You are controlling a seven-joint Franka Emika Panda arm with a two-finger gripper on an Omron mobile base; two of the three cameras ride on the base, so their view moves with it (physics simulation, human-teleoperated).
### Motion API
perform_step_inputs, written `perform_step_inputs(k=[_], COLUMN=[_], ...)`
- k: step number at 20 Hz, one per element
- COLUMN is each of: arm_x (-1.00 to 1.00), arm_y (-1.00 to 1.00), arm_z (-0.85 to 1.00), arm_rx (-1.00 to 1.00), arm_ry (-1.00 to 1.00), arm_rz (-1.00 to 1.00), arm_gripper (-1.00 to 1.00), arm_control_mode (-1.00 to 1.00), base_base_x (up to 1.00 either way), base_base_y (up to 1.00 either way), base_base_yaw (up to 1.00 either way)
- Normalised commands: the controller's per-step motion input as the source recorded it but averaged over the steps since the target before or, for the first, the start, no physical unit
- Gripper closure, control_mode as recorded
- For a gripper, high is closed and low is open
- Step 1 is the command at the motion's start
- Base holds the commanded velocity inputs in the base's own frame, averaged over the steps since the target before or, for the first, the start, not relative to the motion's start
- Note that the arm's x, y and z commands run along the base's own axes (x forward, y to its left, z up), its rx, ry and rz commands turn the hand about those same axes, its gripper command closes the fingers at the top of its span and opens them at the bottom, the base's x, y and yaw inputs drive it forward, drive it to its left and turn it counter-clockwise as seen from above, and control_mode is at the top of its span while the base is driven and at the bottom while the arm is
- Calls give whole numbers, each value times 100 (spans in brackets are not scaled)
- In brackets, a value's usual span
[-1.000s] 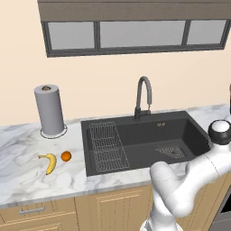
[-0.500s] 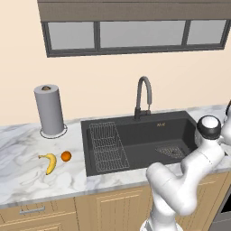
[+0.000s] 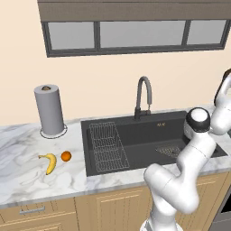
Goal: There is a mixed pile of frozen fruits and vegetables on the counter. Locate all the frozen vegetables and place the items in a bowl on the counter. Take all the frozen fruits and defrost them in a running sink.
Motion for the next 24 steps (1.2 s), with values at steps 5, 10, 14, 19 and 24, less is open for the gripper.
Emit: perform_step_inputs(k=[5, 10, 14, 19, 24], arm_x=[-21, -26, -49, -36, -16], arm_y=[56, 39, 43, 47, 8], arm_z=[82, 64, 43, 27, 0], arm_rx=[-15, -21, -12, -8, 1], arm_ry=[18, 21, 14, 20, 10], arm_rz=[22, 35, 25, 19, 15], arm_gripper=[-100, -100, -100, -100, -100], arm_control_mode=[-100, -100, -100, -100, -100], base_base_x=[0, 0, 0, 0, 0], base_base_y=[0, 0, 0, 0, 0], base_base_yaw=[0, 0, 0, 0, 0])
